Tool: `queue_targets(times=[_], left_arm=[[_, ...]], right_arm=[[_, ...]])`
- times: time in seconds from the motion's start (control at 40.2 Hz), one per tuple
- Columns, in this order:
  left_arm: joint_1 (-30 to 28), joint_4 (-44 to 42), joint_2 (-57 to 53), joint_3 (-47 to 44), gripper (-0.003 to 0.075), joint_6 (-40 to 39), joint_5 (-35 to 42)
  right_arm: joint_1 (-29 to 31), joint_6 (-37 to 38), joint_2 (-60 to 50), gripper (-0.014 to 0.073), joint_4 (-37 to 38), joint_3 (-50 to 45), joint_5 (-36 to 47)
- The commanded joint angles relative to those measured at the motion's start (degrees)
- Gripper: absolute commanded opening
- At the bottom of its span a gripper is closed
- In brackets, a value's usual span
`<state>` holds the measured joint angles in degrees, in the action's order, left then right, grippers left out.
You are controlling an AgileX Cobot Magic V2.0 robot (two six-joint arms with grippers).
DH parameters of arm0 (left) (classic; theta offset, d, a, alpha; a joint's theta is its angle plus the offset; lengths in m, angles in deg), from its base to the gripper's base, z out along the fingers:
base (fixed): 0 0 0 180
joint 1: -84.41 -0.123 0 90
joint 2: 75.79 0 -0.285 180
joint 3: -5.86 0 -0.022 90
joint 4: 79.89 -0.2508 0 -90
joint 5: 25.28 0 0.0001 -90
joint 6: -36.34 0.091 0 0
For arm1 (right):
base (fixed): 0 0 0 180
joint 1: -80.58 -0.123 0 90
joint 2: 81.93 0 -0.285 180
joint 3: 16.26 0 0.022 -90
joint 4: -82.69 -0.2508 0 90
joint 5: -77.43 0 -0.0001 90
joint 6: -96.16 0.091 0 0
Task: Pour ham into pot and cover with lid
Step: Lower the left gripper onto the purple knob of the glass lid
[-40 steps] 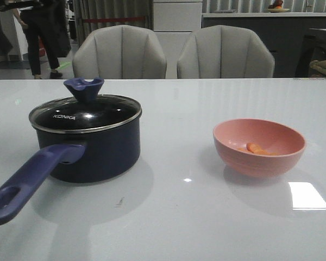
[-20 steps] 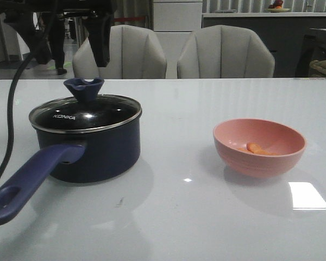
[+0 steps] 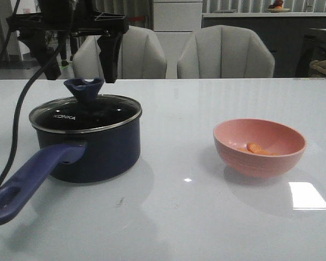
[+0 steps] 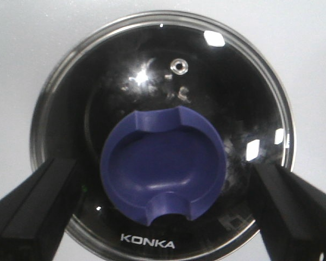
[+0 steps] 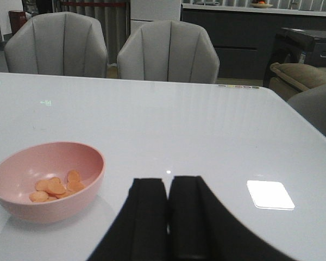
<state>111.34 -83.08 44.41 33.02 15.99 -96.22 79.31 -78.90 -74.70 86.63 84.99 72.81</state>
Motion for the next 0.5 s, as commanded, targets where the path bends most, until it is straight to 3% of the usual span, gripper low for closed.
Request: queue_targets(times=[0.0, 0.472], left_arm=[[0.4, 0.0, -1.9, 1.9, 0.0636, -1.2, 0.2], [0.4, 0.4, 0.8, 3.9, 0.0636, -1.3, -0.4]], right_arm=[[0.3, -0.4, -1.2, 0.0145, 0.9, 0.3, 4.6], [0.3, -0.4, -1.2, 0.0145, 0.9, 0.3, 4.6]])
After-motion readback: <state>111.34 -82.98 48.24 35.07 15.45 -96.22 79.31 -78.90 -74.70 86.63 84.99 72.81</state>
